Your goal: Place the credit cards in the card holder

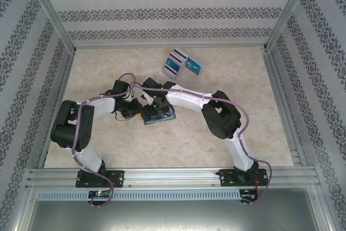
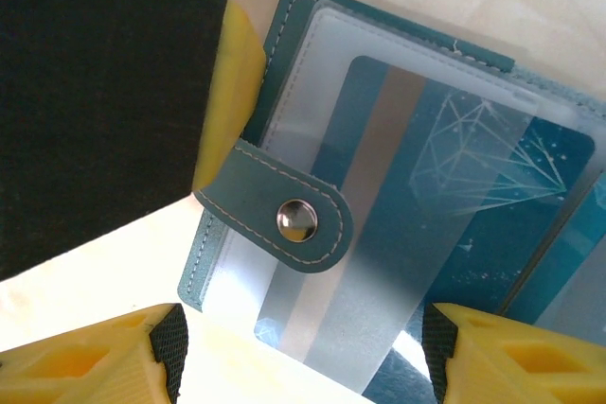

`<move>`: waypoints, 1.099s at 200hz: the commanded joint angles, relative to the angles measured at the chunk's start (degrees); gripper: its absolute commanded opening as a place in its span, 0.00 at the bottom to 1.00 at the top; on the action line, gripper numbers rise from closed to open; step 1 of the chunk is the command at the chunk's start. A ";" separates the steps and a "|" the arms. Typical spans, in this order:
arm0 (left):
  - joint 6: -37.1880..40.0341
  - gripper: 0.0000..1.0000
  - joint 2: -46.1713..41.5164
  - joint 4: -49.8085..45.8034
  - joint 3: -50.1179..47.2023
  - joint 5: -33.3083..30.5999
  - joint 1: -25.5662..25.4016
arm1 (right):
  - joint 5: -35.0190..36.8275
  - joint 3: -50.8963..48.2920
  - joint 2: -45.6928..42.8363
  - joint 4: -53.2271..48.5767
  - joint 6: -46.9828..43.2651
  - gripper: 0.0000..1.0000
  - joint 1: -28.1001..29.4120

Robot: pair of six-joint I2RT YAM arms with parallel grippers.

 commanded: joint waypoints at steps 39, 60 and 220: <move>-0.33 0.14 -1.33 0.40 -0.64 0.49 -0.46 | 2.84 -2.58 -3.96 -1.05 -0.23 0.68 -2.08; -0.07 0.14 -1.68 -0.11 -0.71 0.23 -0.48 | 2.09 -2.68 -3.44 -0.68 0.13 0.68 -2.05; -0.42 0.13 -1.34 0.82 -1.14 0.51 -0.51 | -1.57 0.89 1.46 -0.70 1.03 0.68 -0.11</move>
